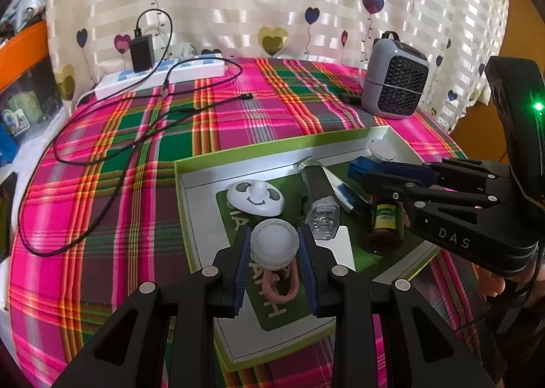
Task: Organize rigid objects
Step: 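Release the USB drive and white jar into the box with the right and left tools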
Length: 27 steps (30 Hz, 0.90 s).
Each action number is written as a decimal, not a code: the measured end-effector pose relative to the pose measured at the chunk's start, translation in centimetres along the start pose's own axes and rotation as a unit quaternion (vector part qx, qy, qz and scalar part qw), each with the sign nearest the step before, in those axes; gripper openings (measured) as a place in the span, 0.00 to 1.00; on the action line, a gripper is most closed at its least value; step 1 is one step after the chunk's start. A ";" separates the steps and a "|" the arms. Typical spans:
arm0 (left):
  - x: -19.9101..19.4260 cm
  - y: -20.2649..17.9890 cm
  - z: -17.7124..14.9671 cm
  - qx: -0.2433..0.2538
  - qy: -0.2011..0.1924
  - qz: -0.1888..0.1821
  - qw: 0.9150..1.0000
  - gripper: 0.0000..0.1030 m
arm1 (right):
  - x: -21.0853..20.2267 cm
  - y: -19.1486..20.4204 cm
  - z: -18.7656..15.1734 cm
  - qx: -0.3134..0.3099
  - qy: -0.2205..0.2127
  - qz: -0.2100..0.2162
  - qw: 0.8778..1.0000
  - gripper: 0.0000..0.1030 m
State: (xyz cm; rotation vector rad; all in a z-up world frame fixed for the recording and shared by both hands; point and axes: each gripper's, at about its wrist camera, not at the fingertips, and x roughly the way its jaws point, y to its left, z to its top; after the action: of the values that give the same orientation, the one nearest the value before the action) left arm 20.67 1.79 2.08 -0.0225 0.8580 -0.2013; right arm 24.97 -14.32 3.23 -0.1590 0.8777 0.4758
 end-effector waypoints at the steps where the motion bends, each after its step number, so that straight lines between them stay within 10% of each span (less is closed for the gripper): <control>1: 0.1 0.0 0.0 0.000 0.001 0.000 1.000 0.26 | 0.2 0.0 0.0 0.001 0.001 0.001 1.000 0.22; 27: 0.8 -0.1 -0.1 -0.002 0.017 0.001 1.000 0.26 | 1.3 -0.5 -0.1 0.015 0.017 0.010 1.000 0.22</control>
State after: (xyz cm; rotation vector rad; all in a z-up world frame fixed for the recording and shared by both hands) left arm 21.10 1.52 1.40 -0.0209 0.8920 -0.1983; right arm 25.78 -14.38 2.13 -0.1301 0.9199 0.4800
